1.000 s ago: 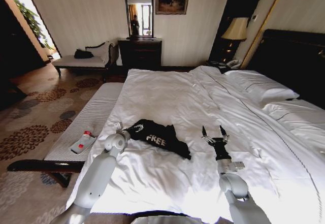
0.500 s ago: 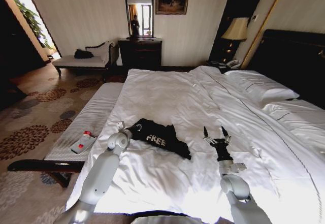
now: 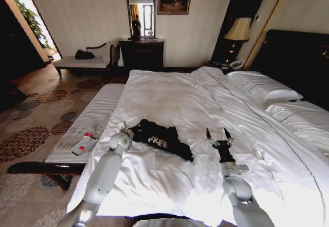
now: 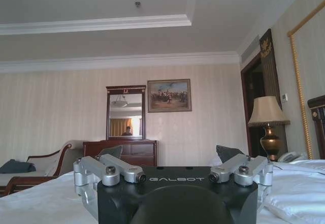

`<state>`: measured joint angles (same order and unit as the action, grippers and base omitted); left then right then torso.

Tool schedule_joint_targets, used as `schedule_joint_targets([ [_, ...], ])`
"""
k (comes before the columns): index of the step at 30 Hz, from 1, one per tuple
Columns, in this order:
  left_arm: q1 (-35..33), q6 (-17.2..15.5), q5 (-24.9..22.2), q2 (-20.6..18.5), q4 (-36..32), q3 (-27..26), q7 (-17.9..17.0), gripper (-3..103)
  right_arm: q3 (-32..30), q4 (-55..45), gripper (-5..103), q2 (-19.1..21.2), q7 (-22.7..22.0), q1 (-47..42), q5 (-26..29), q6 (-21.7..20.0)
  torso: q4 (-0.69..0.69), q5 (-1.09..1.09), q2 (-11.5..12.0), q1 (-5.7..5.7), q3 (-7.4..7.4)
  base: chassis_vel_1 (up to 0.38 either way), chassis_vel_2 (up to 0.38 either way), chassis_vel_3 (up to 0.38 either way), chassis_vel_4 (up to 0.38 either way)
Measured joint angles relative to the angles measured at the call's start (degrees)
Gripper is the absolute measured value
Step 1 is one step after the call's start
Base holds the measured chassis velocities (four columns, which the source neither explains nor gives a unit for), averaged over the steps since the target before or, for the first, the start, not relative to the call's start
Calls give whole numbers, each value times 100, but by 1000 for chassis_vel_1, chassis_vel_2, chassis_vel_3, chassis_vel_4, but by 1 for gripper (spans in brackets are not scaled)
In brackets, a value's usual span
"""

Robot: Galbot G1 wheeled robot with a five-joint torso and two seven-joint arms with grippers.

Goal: Fold the clothes on the bed.

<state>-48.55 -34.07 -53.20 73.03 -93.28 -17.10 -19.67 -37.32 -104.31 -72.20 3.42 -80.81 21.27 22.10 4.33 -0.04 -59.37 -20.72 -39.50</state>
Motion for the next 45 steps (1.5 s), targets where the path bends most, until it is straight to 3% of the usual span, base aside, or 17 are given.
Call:
schedule_joint_targets([
  [4, -335, 9, 89, -225, -128, -73, 72, 0, 82, 37, 100, 17, -44, 93, 65, -8, -2, 0, 0, 0, 0, 0, 0, 0, 0],
  [18, -934, 109, 280, -324, -597, -153, 175, -2, 208, 67, 100, -42, -28, 92, -35, -63, 0, 0, 0, 1, 0, 0, 0, 0, 0],
  [20, -959, 114, 285, -327, -683, -158, 174, 14, 208, 55, 100, -48, -26, 76, -56, -63, 0, 0, 0, 0, 0, 0, 0, 0, 0],
  [24, -972, 114, 276, -349, -778, -174, 171, 19, 206, 36, 100, -62, -24, 54, -77, -64, 1, 1, 0, 0, 0, 0, 0, 0, 0],
  [25, -976, 113, 256, -372, -841, -193, 169, 30, 192, 29, 100, -64, -24, 36, -80, -64, 1, 0, 0, 0, 0, 0, 0, 0, 0],
  [31, -905, 70, 113, -384, -909, -290, 137, 46, 148, 21, 100, -60, -21, -16, -113, -64, 0, 0, 0, 1, 0, 0, 0, 0, 0],
  [35, -693, 18, -92, -314, -826, -324, 50, 68, 144, 21, 100, -56, -20, -25, -138, -62, 0, 1, 0, 0, 0, 0, 0, 0, 0],
  [37, -611, -1, -145, -273, -764, -319, 4, 68, 146, 30, 100, -56, -20, -24, -155, -62, 0, 1, 0, 0, 0, 0, 0, 0, 0],
  [40, -363, -50, -268, -146, -492, -262, -106, 84, 187, 43, 100, -62, -20, -12, -200, -63, 1, 1, 0, 0, 0, 0, 0, 0, 0],
  [45, -131, -70, -315, -46, -201, -172, -135, 97, 215, 48, 100, -66, -20, 2, -224, -77, 0, 1, 0, 0, 0, 0, 0, 0, 0],
])
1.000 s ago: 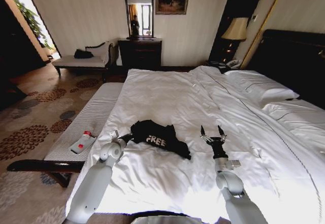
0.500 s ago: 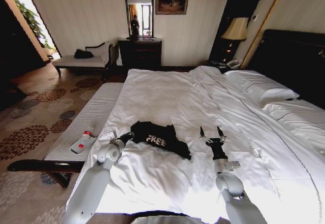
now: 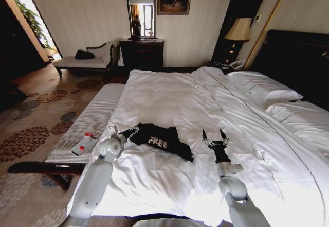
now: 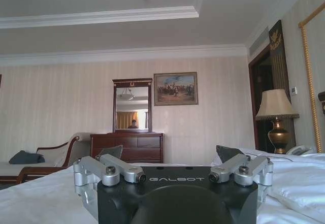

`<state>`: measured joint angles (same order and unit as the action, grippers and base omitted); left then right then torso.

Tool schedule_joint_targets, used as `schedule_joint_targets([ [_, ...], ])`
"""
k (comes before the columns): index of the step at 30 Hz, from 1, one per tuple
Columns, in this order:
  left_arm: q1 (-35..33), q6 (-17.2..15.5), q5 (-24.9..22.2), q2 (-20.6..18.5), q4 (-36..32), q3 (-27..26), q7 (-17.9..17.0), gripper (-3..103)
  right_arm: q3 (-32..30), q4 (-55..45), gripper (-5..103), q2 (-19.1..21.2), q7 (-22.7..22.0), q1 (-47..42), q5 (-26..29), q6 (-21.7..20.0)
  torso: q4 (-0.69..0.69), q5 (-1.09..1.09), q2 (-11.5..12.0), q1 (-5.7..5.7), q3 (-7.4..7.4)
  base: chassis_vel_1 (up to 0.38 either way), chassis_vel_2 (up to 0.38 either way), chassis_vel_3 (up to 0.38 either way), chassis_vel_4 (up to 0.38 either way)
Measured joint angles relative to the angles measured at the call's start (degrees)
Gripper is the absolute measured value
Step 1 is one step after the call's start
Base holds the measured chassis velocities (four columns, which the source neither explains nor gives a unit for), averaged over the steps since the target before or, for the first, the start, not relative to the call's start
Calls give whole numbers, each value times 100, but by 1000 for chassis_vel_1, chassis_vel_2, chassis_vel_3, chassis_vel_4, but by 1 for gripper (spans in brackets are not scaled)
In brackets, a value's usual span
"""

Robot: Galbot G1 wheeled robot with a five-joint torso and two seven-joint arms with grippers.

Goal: Fold the clothes on the bed.

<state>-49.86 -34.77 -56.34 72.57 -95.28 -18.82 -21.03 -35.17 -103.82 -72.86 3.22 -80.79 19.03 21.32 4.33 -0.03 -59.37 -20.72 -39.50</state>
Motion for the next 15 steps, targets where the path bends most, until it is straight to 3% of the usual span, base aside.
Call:
schedule_joint_targets([
  [2, 65, -1, -12, 28, 77, 25, 0, 99, 1, 7, 100, -5, -1, -4, -16, -4, 1, 0, 0, 0, 0, 0, 0, 0, 0],
  [5, 87, -1, -17, 31, 113, 28, 1, 90, 0, 10, 100, -9, -2, -12, -27, -6, 1, 0, 0, 0, 0, 0, 0, 0, 0],
  [8, 88, -1, -33, 20, 173, 27, 12, 74, 6, 33, 100, -11, -3, -5, -35, -7, 0, 0, 0, 0, 0, 0, 0, 0, 0],
  [10, 86, 0, -33, 20, 188, 26, 20, 74, 8, 39, 100, -11, -3, 4, -35, -7, -1, 0, 0, 0, 0, 0, 0, 0, 0],
  [12, 83, 4, -33, 34, 203, 19, 36, 62, 19, 53, 100, -13, -3, 13, -37, -7, -1, 0, 0, 0, 0, 0, 0, 0, 0],
  [13, 83, 4, -33, 34, 203, 19, 36, 62, 19, 53, 100, -13, -3, 13, -37, -7, -1, 0, 0, 0, 0, 0, 0, 0, 0],
  [14, 82, 8, -33, 39, 204, 16, 51, 52, 27, 60, 100, -18, -4, 13, -47, -7, 0, 0, 0, 0, 0, 0, 0, 0, 0],
  [15, 81, 10, -33, 39, 204, 14, 60, 52, 30, 67, 100, -21, -5, 13, -54, -7, 0, 0, 0, 0, 0, 0, 0, 0, 0],
])
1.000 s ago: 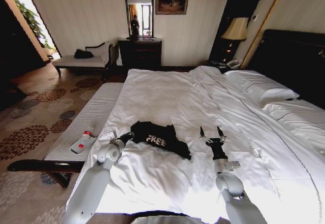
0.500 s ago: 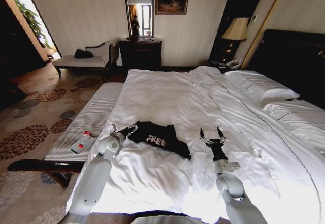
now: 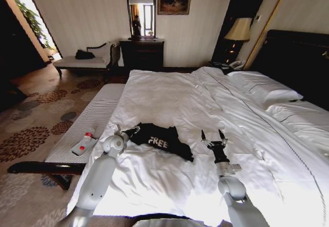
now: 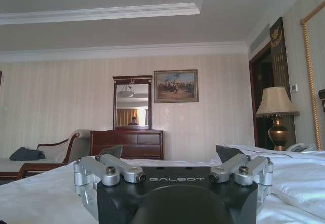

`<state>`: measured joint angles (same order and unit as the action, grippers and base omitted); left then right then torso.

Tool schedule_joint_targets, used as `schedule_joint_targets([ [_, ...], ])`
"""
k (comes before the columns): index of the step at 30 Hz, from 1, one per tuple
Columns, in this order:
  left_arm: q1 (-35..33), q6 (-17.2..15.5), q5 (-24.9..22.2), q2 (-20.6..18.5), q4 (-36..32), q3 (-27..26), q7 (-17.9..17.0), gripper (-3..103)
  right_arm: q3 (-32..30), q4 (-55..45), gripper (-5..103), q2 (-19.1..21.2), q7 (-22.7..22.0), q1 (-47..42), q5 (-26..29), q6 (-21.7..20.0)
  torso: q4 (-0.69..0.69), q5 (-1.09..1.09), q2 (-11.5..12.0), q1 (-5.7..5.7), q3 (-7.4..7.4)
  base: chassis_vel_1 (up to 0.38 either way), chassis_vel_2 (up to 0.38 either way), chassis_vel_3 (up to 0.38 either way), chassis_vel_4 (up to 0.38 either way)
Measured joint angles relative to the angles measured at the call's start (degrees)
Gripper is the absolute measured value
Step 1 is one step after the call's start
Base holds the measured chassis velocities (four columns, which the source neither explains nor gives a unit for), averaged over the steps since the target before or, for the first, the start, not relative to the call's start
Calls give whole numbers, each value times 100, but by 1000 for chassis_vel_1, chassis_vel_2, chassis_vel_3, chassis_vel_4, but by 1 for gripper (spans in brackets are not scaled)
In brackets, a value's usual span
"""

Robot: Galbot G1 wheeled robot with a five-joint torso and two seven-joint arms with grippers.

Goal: Fold the clothes on the bed.

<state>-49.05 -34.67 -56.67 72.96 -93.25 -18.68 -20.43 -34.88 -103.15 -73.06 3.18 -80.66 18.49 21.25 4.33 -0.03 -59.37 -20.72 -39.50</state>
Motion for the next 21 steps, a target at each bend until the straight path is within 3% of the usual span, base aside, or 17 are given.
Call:
schedule_joint_targets([
  [5, -13, 9, 9, -3, 20, -10, 26, 30, 24, 15, 100, -16, -2, -3, -26, 0, 0, 0, 0, 0, 0, 0, 0, 0, 0],
  [7, -17, 9, 11, -3, 22, -12, 28, 30, 30, 15, 100, -17, -4, -3, -27, 0, 0, 0, 0, 0, 0, 0, 0, 0, 0],
  [13, -52, 9, 18, 1, 30, -24, 40, 4, 59, 16, 100, -21, -12, 9, -36, -9, 0, 0, 0, 0, 0, 0, 0, 0, 0],
  [21, -52, 14, 25, -18, 20, -112, 77, 1, 88, 18, 100, -32, -19, 23, -53, -13, 1, -1, 0, 0, 0, 0, 0, 0, 0],
])
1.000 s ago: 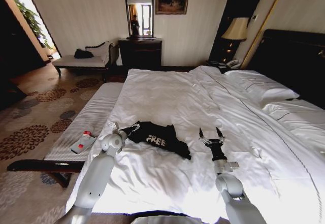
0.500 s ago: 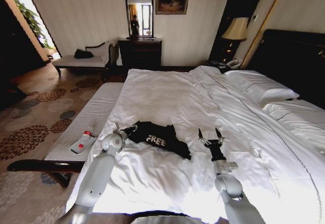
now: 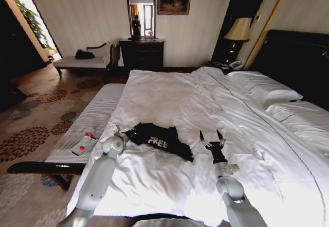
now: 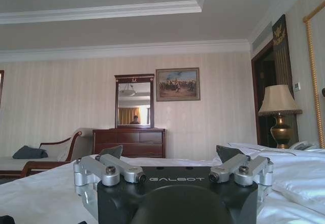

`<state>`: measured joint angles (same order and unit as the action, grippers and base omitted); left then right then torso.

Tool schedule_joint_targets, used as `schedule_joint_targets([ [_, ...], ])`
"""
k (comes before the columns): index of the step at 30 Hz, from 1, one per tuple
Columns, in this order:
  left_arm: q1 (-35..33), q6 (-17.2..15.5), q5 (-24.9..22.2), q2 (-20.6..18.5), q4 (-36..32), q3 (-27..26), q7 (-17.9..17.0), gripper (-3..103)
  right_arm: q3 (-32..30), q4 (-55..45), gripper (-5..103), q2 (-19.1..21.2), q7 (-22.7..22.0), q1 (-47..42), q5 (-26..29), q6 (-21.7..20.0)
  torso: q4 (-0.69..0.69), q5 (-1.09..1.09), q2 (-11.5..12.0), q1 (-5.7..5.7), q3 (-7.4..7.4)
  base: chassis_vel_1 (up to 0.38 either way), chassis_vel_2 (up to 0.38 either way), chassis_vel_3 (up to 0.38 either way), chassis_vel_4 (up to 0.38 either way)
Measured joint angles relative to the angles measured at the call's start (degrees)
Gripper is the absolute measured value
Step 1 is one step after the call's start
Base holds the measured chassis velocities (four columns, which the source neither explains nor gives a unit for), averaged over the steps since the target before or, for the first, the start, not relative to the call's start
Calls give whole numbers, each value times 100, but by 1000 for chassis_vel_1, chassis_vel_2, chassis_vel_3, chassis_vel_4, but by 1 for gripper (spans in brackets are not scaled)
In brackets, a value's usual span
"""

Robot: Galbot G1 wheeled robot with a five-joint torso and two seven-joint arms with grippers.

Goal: Fold the clothes on the bed.

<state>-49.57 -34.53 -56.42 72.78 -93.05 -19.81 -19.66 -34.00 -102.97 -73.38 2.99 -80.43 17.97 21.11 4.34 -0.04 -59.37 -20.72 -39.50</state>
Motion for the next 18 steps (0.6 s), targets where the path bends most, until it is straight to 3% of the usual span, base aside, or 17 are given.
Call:
schedule_joint_targets([
  [4, 33, 29, 15, -96, -26, -131, 44, 1, 159, 56, 100, 63, -68, 126, 147, -61, 2, 0, 0, 0, 0, 0, 0, 0, 0],
  [9, 0, 61, 53, -219, 6, -319, 87, 1, 662, 70, 100, 334, -406, 419, 897, -470, -2, 0, 0, 0, 0, 0, 0, 0, 0],
  [12, -119, 74, 110, -285, -22, -431, 139, 1, 1124, -29, 100, 686, -586, 706, 1649, -830, 0, 0, 0, 0, 0, 0, 0, 0, 0],
  [13, -119, 74, 110, -285, -22, -431, 139, 1, 1124, -29, 100, 686, -586, 706, 1649, -830, 0, 0, 0, 0, 0, 0, 0, 0, 0],
  [16, -436, 131, 363, -302, -72, -510, 263, 1, 1816, -216, 100, 1037, -1045, 1162, 3317, -1456, -2, 0, 0, 0, 0, 0, 0, 0, 0],
  [17, -526, 148, 412, -288, -86, -538, 294, 1, 1964, -249, 100, 1081, -1163, 1288, 3698, -1669, -2, 0, 0, 0, 0, 0, 0, 0, 0],
  [18, -526, 148, 412, -288, -86, -538, 294, 1, 1964, -249, 100, 1081, -1163, 1288, 3698, -1669, -2, 0, 0, 0, 0, 0, 0, 0, 0],
])
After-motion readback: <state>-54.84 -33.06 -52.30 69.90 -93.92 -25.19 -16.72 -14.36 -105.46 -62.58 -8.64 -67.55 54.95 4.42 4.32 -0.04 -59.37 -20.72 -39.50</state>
